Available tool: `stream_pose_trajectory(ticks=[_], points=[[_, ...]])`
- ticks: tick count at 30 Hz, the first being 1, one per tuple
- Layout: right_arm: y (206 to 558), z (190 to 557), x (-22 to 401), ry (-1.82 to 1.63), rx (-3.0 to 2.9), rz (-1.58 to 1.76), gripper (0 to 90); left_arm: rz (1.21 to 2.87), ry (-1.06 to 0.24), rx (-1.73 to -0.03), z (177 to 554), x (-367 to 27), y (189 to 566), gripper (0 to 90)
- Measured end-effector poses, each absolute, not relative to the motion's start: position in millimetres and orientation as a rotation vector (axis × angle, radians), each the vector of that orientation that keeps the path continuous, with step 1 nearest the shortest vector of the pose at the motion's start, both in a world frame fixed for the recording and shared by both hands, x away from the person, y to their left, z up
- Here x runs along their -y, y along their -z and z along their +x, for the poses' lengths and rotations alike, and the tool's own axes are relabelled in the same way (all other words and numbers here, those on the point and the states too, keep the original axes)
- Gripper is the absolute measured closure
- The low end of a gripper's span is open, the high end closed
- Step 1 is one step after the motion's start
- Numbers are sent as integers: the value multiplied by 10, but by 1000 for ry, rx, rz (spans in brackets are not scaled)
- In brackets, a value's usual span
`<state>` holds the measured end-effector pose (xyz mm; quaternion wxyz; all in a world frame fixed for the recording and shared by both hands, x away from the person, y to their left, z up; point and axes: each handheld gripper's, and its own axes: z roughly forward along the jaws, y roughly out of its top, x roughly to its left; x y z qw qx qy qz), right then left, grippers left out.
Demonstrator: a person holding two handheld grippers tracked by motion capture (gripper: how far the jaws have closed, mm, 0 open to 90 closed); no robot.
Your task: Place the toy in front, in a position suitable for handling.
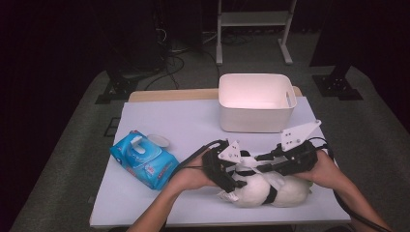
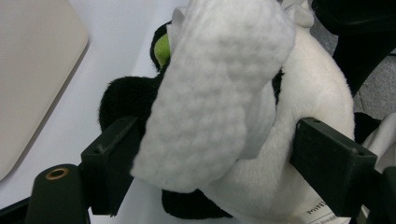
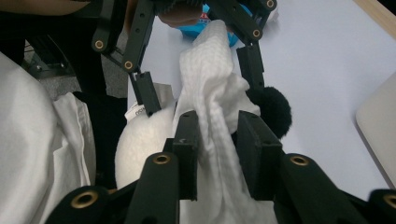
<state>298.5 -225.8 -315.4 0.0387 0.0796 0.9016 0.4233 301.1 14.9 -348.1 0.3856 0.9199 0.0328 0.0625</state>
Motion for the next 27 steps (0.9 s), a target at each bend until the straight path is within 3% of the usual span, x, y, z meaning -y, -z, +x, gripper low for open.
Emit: stream_pose_trajectory(ticks=[9,13,27], points=[[3066,2857,2609,-1321,-2675,311,589,2358,-159,-79,3014,-156,3464,180],[3051,2812,2751,-1344,-2646,322,643,2359,-159,-80,3019,-151,3459,181],[3259,2900,2353,-1300,-2710,260,664,2358,-179,-61,2988,-120,3459,181]])
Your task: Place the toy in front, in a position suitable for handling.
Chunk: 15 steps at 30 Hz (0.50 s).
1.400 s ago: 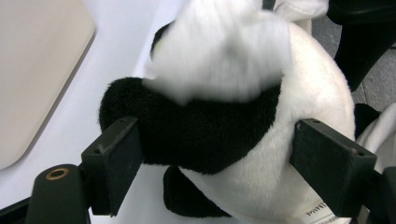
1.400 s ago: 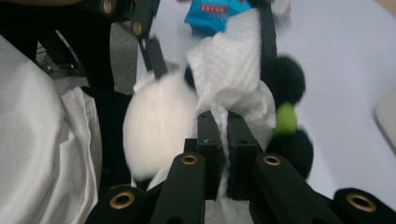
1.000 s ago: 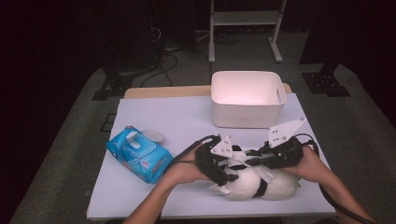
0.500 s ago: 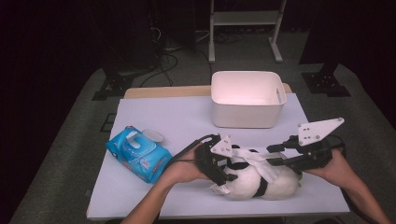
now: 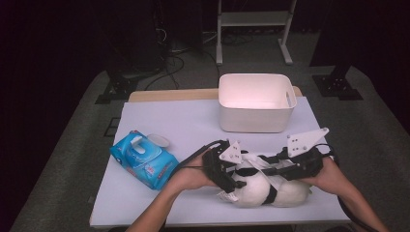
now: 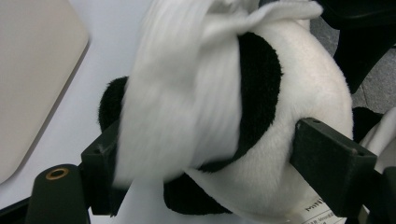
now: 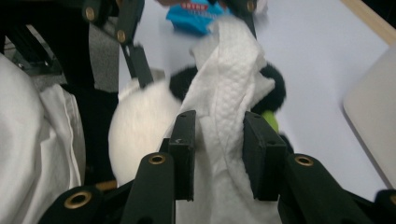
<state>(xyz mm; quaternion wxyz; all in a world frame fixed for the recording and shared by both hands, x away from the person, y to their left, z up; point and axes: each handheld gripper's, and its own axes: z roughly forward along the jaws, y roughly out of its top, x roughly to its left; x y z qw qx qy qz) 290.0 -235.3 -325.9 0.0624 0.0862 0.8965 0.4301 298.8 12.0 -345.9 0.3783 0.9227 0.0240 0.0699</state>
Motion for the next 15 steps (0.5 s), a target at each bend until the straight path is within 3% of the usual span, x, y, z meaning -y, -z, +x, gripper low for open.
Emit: stream_pose_trajectory(ticks=[2,8,15], points=[[3233,2911,2273,-1315,-2707,236,678,2361,-184,-57,2978,-88,3466,181],[3249,2886,2237,-1252,-2729,217,850,2350,-169,-73,3005,-76,3498,183],[3370,2862,2542,-1197,-2743,324,863,2330,-175,-58,3013,-65,3512,183]])
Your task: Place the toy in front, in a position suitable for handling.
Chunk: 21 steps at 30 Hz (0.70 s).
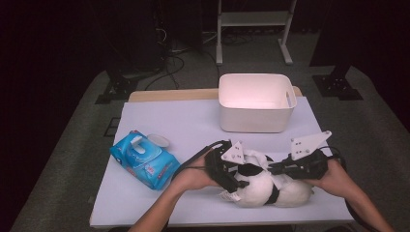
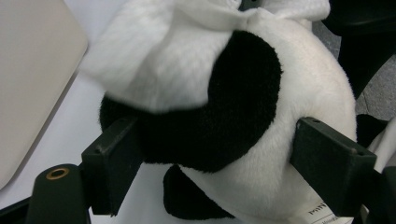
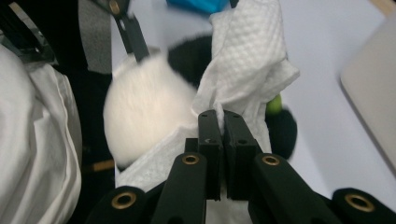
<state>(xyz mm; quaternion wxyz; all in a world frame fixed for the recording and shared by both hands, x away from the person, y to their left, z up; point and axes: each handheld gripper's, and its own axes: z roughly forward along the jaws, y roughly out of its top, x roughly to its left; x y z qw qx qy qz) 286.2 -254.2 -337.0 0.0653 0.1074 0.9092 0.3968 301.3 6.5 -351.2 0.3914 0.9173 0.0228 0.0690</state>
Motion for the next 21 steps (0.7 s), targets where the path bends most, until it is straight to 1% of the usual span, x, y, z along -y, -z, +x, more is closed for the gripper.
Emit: stream_pose_trajectory(ticks=[3,8,12,18,21], points=[[3371,2852,2588,-1225,-2736,348,861,2338,-186,-44,3002,2,3513,183],[3309,2913,2477,-1234,-2710,312,861,2353,-192,-24,3007,68,3497,182],[3297,2974,2414,-1234,-2717,291,861,2344,-179,-39,3022,30,3516,183],[3387,2959,2576,-1167,-2736,358,861,2319,-177,-49,2994,-16,3535,183],[3400,2976,2608,-1193,-2733,385,859,2323,-188,-46,2992,2,3532,183]])
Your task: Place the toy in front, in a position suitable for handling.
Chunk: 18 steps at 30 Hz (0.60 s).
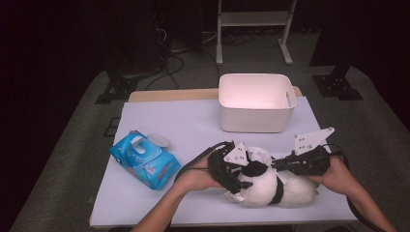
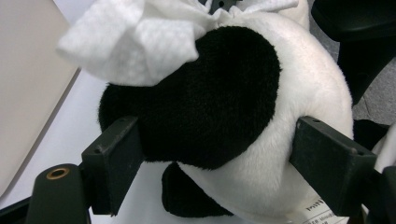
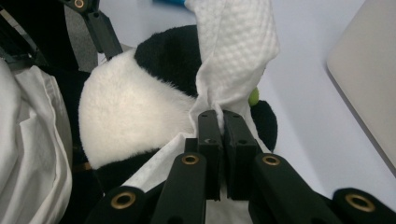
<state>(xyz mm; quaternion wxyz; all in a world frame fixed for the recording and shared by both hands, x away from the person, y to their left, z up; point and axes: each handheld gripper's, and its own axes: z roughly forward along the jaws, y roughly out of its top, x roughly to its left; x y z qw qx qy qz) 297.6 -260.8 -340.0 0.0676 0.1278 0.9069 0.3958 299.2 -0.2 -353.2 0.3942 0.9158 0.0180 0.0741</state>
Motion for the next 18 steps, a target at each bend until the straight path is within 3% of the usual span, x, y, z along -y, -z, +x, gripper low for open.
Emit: stream_pose_trajectory(ticks=[18], points=[[3369,3041,2573,-1213,-2726,401,862,2329,-193,-41,2997,10,3517,185]])
